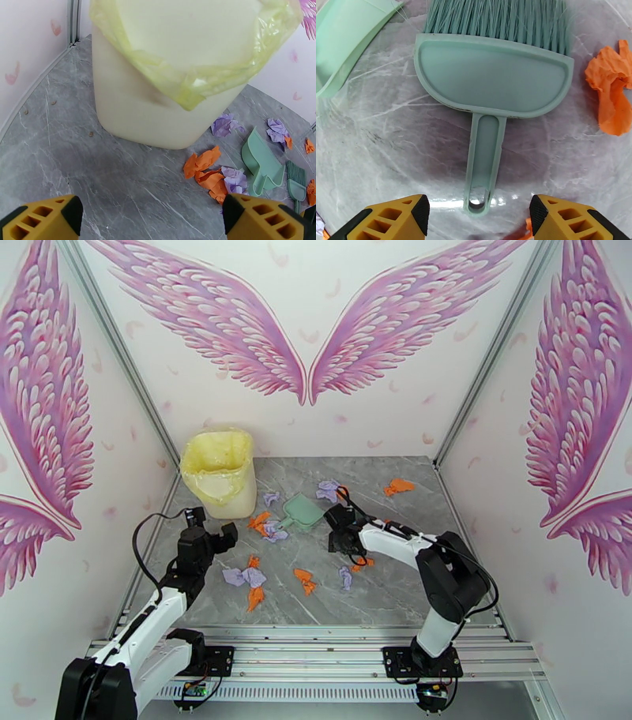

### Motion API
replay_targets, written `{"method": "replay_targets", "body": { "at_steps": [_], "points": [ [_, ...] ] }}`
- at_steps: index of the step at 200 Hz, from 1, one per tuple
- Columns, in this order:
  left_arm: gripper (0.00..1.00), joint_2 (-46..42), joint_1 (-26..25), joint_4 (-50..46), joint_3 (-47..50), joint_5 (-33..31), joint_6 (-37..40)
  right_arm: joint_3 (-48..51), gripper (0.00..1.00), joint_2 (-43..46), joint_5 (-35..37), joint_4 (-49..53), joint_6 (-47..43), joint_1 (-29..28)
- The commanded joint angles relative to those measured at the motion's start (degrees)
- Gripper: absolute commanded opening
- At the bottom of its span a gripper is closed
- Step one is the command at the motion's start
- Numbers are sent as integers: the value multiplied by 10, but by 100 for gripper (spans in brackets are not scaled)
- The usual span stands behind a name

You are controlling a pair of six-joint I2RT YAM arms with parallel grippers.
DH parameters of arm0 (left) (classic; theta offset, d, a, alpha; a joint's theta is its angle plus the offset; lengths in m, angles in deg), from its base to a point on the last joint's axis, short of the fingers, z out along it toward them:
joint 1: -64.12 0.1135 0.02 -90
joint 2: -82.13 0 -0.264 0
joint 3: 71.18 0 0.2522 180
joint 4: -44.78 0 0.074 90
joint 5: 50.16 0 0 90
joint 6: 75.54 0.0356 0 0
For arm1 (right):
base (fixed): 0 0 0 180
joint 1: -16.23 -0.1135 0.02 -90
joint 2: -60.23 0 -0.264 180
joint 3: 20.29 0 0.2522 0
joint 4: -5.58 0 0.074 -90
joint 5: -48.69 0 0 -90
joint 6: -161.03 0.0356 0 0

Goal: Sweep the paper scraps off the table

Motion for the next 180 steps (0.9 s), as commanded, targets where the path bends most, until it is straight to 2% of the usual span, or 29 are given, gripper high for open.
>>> {"method": "replay_targets", "body": {
  "at_steps": [1, 45, 87, 105, 122, 156, 180],
  "points": [
    [99, 10, 0, 13, -1, 15, 3, -15, 70, -24, -14, -22, 14, 5],
    [99, 15, 1, 13, -3, 18, 3, -11, 65, -50, -30, -47, 18, 14],
    [98, 15, 1, 16, -2, 26, 6, 4, 54, -56, -33, -64, 23, 21],
    [97, 15, 1, 18, 0, 32, 6, 15, 45, -58, -35, -73, 23, 22],
    [93, 16, 1, 20, -1, 42, 8, 26, 36, -59, -40, -83, 21, 25],
    [86, 21, -4, 14, -7, 61, 11, 34, 29, -54, -35, -85, 8, 26],
    [82, 12, -10, 1, -15, 96, -6, 32, 25, -32, -21, -72, -10, 26]
  ]
}}
